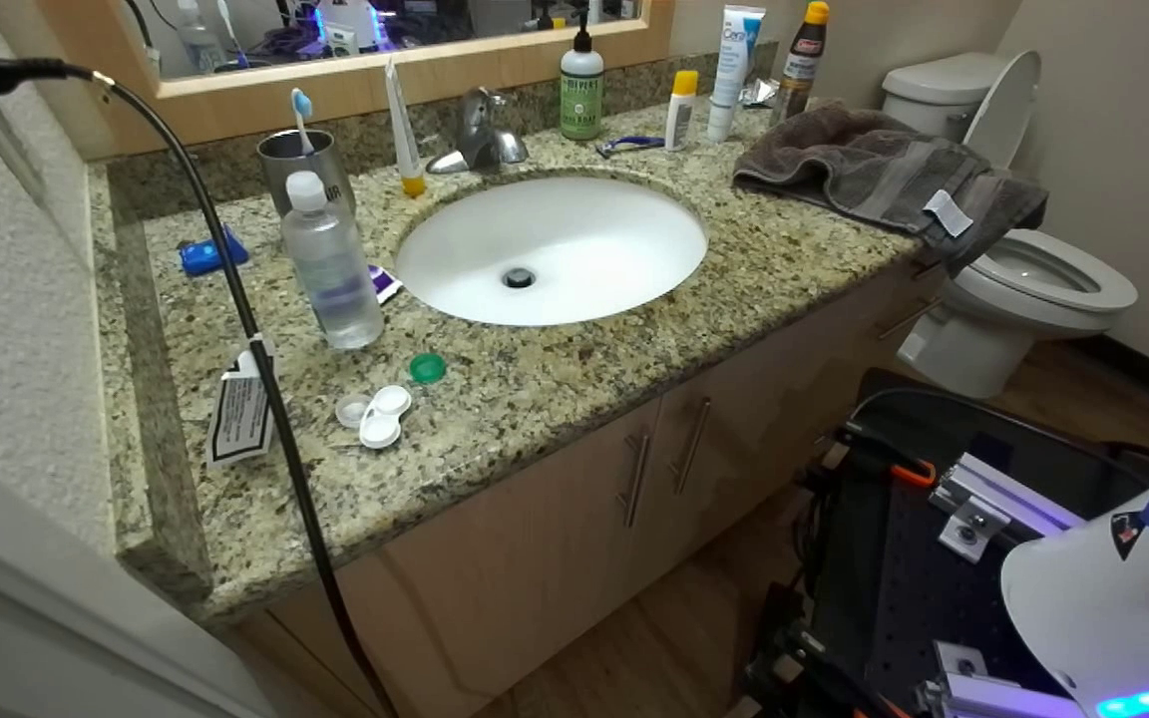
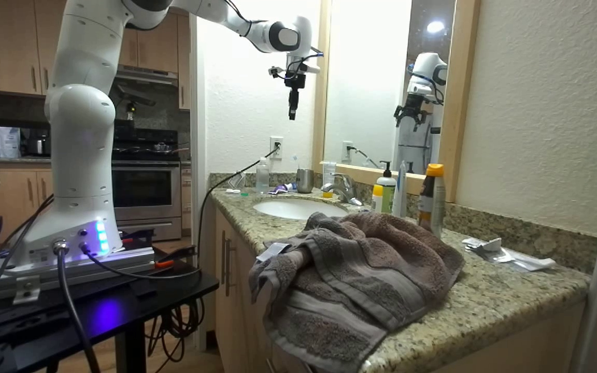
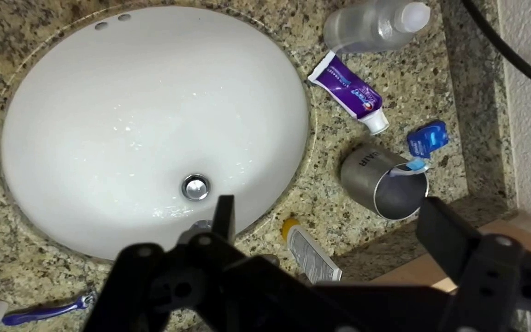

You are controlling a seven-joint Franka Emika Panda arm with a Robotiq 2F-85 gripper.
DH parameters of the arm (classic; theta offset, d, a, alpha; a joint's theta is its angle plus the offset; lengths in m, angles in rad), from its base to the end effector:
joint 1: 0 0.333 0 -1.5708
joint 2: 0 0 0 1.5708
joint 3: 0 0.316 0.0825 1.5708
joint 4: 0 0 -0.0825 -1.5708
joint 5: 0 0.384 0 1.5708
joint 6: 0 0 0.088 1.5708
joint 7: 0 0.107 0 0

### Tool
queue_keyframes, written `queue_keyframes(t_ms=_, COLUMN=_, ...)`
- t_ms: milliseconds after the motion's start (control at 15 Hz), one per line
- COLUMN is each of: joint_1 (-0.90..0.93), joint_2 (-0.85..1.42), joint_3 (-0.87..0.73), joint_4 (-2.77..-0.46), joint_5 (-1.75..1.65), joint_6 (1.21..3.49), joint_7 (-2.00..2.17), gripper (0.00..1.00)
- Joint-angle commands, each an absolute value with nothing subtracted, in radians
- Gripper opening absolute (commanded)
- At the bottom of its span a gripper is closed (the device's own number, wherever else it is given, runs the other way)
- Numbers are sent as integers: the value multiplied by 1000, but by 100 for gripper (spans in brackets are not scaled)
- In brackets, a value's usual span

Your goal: Open the tap

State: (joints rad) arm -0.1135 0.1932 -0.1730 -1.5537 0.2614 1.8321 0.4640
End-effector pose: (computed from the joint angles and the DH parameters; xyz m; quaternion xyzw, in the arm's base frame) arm 0.6135 -0.1496 0.5458 -0.9140 0.3878 -0.0339 0.1144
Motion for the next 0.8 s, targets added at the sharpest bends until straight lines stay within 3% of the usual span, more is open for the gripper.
queue_keyframes(t_ms=0, joint_1=-123, joint_2=195, joint_3=-163, joint_4=-1549, joint_5=260, joint_6=1828, joint_7=465, gripper=100)
queue_keyframes(t_ms=600, joint_1=-123, joint_2=195, joint_3=-163, joint_4=-1548, joint_5=260, joint_6=1826, joint_7=465, gripper=100)
queue_keyframes(t_ms=733, joint_1=-123, joint_2=246, joint_3=-176, joint_4=-1554, joint_5=183, joint_6=1985, joint_7=417, gripper=100)
